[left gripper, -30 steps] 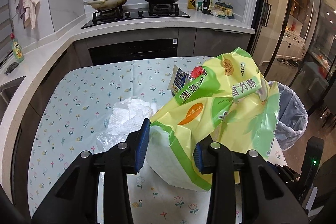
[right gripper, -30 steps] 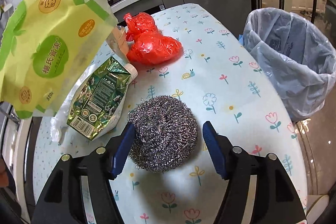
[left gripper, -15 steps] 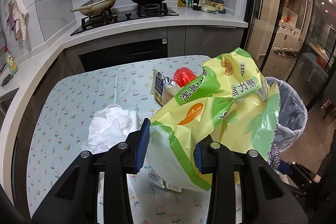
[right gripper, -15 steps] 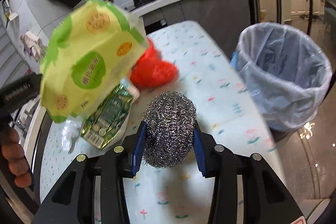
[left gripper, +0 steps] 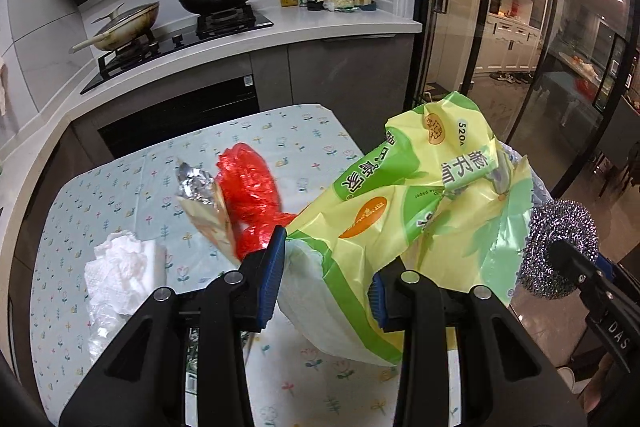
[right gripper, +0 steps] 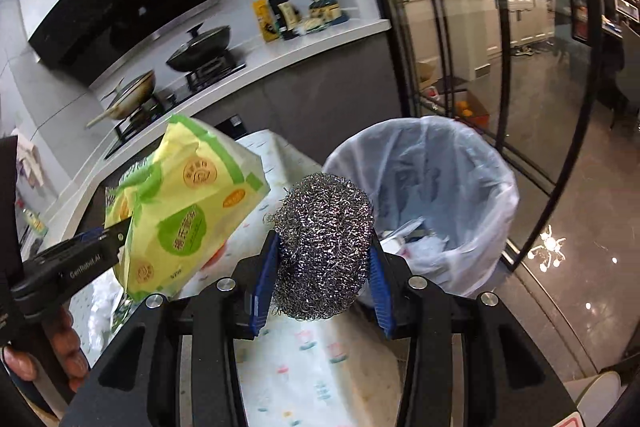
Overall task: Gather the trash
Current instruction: 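Carry the tissue pack and scrubber to the bin and open both grippers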
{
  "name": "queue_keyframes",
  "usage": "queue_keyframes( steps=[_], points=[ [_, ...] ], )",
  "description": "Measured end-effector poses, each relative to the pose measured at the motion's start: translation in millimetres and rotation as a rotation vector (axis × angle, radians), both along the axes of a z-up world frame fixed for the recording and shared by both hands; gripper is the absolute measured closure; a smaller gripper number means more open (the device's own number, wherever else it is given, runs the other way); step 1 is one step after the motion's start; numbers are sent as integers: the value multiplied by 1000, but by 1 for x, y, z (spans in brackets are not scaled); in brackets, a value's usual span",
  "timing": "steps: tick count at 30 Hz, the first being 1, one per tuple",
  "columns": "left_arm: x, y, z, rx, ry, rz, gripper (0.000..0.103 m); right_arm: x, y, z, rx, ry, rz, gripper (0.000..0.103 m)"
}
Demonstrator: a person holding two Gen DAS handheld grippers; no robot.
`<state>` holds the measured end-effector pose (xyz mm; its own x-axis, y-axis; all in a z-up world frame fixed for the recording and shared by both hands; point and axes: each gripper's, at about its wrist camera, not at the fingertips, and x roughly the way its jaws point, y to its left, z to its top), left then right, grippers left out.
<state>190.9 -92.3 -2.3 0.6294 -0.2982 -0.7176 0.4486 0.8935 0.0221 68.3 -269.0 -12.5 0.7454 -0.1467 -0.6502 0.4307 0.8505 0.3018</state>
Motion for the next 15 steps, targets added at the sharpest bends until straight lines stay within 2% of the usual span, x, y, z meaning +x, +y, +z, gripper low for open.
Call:
queue_keyframes(
  steps=[15],
  points=[
    [10,-122,-22,52,36,-149,67,2,-84,-15,10,9,-130,63]
  ],
)
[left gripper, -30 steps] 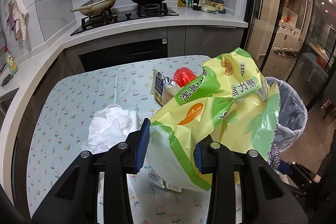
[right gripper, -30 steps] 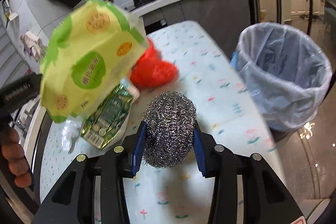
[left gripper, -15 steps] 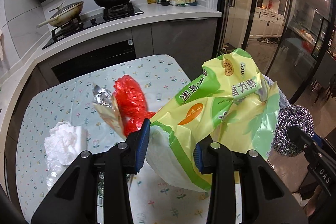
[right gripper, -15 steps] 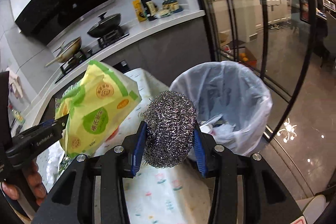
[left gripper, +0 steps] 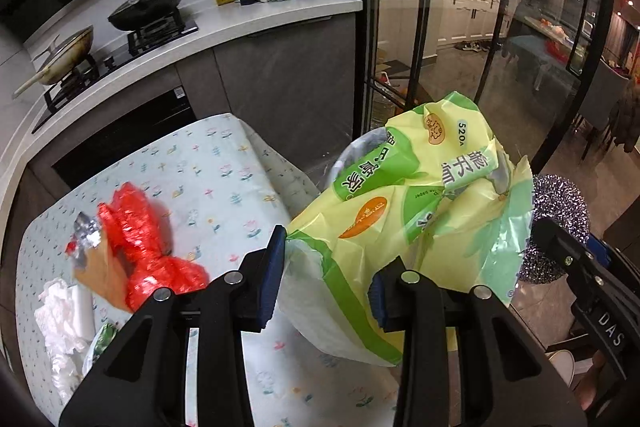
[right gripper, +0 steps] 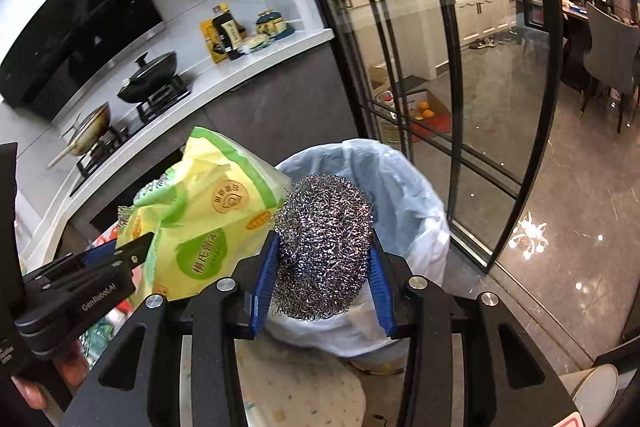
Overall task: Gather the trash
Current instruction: 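Carry the tissue pack and scrubber to the bin and open both grippers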
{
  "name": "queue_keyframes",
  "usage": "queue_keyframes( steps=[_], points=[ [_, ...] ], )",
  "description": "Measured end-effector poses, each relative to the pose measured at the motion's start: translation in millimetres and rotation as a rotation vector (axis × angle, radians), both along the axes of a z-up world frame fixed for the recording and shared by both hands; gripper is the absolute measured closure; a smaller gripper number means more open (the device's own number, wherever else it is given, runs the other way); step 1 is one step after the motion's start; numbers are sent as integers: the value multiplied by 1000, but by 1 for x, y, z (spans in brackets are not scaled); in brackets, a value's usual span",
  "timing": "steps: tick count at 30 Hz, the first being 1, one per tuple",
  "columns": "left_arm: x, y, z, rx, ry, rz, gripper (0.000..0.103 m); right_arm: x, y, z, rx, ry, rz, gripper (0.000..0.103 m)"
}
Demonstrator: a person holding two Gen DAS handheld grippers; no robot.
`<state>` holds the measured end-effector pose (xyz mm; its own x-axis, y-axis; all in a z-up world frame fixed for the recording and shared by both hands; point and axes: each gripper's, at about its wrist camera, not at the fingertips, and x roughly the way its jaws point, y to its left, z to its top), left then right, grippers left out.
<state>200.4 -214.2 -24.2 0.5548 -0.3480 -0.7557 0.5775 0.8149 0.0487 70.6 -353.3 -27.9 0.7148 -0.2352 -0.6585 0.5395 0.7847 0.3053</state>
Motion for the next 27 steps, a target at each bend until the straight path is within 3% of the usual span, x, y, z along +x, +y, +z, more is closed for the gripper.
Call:
queue_keyframes(
  steps=[6,9,16,19,27],
  points=[
    [12,-26,-7,9,19,-16,64,7,-16,-9,14,8,-20,62],
    [17,-34,-10,11,33,-28,49,11,-21,-15,23,16,-24,62],
    [22,-41,-4,-4,4,-22,38,26,-27,-21,24,27,-19,62],
    [22,-34,0,-19,-10,3,29,33,-26,-22,24,26,-7,60],
    [31,-9,5,-40,-10,54,27,48,-17,-19,17,13,7,56]
  ],
)
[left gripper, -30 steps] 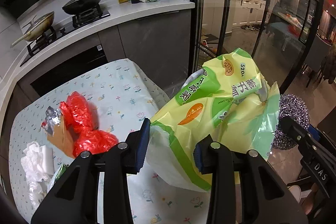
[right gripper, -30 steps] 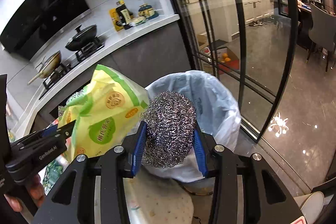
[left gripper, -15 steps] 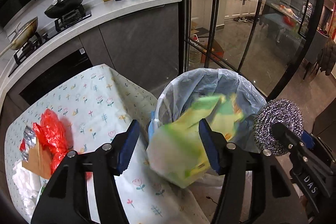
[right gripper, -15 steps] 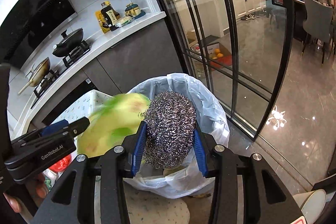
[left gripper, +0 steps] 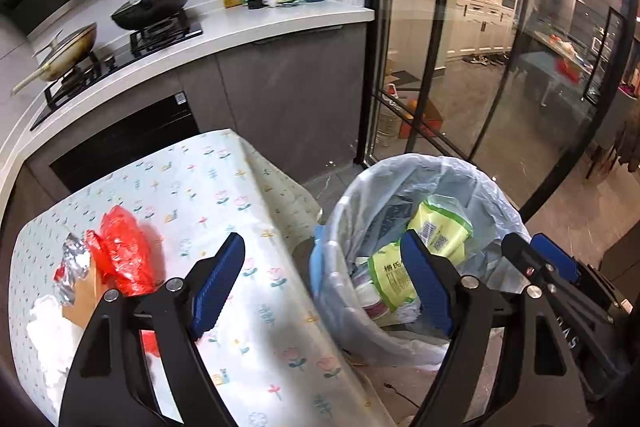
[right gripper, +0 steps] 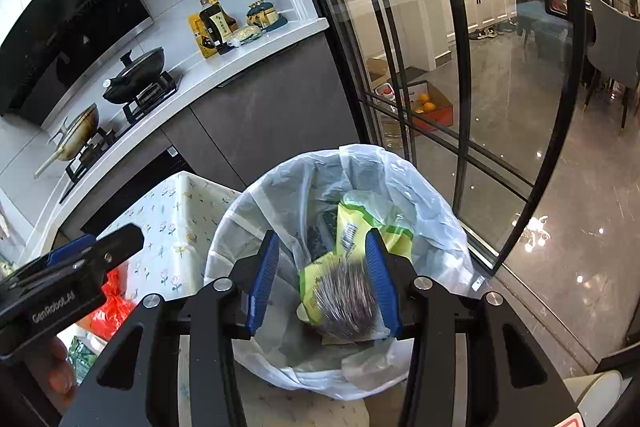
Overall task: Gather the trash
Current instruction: 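Carry the tissue pack and scrubber to the bin and open both grippers, then move both open grippers back over the table toward the plastic bag and carton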
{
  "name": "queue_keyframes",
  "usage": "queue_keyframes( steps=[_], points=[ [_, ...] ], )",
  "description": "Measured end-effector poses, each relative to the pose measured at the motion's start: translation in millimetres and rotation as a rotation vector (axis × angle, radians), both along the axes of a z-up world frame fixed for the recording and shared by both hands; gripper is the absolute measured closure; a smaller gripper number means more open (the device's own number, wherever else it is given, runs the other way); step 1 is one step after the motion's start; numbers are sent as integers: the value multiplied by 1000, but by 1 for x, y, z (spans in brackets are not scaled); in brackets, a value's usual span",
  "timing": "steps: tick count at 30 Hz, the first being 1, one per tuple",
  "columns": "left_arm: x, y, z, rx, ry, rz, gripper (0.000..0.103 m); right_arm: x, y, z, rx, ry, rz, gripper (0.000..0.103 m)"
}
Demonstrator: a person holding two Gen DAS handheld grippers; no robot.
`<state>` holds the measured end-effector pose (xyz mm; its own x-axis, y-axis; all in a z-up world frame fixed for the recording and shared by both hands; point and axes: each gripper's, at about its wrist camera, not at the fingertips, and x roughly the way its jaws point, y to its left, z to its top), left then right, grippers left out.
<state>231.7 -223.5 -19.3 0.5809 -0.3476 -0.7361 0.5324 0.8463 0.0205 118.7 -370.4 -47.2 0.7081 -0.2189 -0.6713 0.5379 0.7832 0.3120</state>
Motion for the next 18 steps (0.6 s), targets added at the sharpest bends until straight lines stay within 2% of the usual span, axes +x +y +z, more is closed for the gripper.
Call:
queue_keyframes(
  steps=[18],
  points=[
    [-7,50,14,-43,-11,56,26,-14,39,37,-44,-53,25,49]
  ],
)
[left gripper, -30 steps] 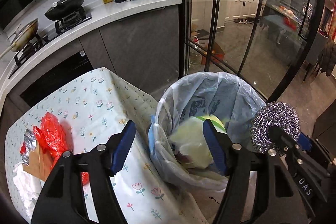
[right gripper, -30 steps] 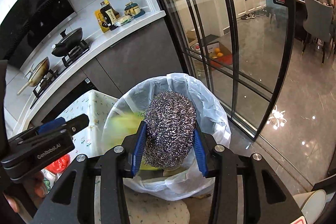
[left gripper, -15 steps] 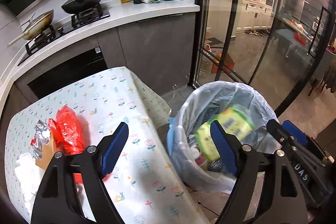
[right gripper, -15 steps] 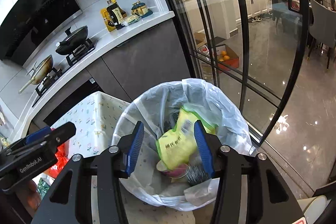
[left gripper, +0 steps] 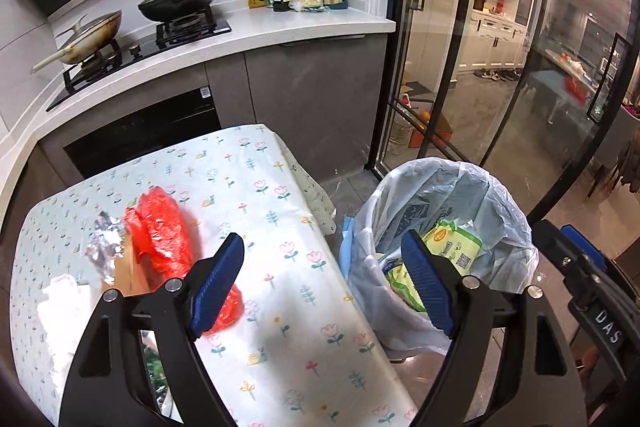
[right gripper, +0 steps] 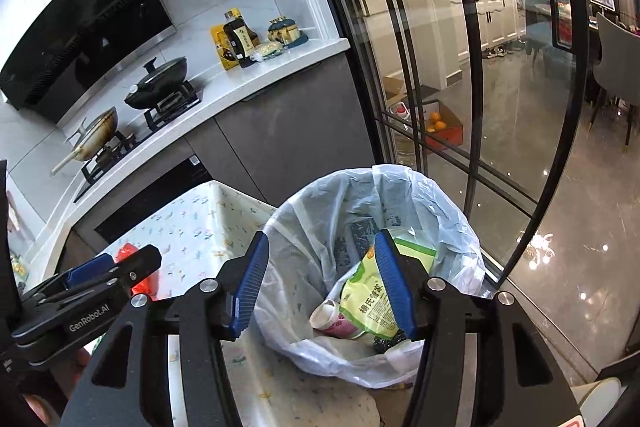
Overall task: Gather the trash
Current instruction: 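Move both open grippers back over the table toward the plastic bag and carton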
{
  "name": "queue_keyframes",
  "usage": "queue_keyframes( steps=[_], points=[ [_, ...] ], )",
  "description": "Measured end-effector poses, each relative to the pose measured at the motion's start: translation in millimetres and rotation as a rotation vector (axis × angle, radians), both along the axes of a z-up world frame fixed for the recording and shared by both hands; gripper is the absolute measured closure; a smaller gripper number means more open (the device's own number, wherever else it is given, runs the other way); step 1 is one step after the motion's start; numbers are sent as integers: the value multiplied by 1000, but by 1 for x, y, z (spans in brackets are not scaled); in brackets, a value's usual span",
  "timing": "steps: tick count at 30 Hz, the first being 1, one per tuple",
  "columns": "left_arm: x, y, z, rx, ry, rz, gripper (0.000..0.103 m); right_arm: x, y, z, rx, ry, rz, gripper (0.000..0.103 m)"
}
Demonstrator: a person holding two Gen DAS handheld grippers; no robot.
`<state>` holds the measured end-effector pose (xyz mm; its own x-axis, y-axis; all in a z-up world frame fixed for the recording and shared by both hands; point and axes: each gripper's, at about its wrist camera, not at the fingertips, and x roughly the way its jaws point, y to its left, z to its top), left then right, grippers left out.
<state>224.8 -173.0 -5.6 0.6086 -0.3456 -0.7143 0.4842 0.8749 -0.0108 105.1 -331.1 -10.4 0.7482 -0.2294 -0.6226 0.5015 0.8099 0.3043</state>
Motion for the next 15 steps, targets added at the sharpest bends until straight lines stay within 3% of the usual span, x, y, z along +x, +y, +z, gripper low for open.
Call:
queue_keyframes(
  steps=[3,6,15],
  points=[
    [-4,10,4,-7,-5,5,26,-5,9,6,-8,-8,8,48],
    [-9,22,7,-13,-13,17,18,-8,18,12,-16,-11,17,48],
    [-21,63,21,-43,-42,52,18,-11,51,24,-36,-20,51,46]
  ],
)
